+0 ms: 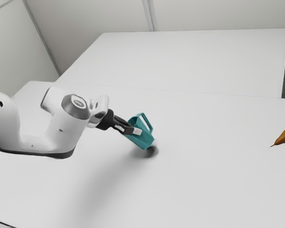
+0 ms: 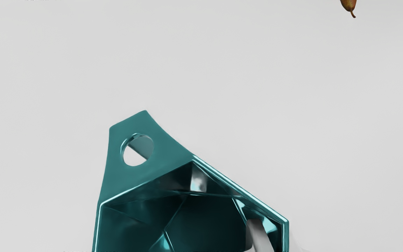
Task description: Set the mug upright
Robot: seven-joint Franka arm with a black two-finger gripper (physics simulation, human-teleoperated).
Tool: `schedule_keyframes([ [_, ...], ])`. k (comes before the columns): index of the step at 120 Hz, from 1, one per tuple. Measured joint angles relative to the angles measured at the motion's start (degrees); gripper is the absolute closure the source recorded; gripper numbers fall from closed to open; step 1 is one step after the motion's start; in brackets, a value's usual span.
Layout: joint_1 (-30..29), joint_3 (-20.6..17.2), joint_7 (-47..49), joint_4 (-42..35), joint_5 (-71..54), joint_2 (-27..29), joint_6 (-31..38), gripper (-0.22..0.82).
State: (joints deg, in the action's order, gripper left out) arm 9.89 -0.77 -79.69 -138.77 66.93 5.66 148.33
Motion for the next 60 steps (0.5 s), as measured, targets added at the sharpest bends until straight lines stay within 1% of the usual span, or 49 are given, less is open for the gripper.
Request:
schedule_keyframes([
  [21, -0.1, 0.5, 12.9, 0.2, -29.9, 4.3, -4.4, 0.79],
  [31, -0.1, 1.5, 20.1, 0.3, -43.1, 5.3, -7.0, 0.79],
  [46, -0.2, 2.1, 30.7, 2.3, -58.2, 4.0, -9.4, 0.79],
  [60, -0.2, 2.2, 39.6, 4.9, -66.4, 1.4, -10.6, 0.79],
])
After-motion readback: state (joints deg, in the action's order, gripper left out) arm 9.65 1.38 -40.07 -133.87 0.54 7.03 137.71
